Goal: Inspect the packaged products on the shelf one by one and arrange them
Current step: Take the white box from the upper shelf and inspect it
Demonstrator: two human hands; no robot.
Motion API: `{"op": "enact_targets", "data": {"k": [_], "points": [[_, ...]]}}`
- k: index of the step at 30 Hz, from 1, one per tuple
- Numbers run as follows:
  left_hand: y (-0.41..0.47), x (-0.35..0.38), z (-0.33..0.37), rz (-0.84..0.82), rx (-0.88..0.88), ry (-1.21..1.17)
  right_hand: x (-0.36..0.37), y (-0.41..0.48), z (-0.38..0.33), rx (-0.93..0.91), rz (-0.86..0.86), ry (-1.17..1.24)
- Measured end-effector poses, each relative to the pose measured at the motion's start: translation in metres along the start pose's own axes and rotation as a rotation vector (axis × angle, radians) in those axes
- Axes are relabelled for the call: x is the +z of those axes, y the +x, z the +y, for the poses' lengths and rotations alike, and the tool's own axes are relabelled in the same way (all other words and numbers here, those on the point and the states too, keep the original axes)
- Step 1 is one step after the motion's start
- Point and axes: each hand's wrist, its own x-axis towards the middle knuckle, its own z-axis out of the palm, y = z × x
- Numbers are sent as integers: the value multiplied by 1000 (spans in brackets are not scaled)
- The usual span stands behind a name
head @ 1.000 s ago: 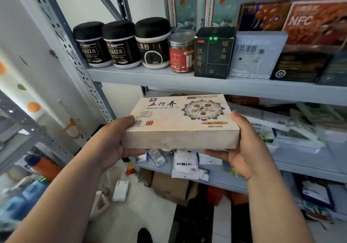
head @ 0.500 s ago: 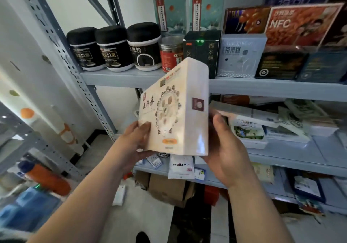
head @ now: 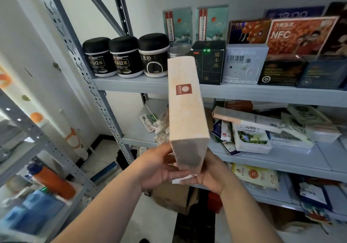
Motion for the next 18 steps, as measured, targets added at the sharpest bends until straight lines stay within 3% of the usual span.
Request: {"op": "enact_targets", "data": {"k": [3,7,18], "points": [[-12,-5,11,-33,4,-50,-4,-1,-4,7,-23,37],[-25,-19,36,-74,48,-188,-15,2,-9,-106,180,99],[-12,-67,46,284,230,152,-38,-5,-35,-374,299,-43]]}}
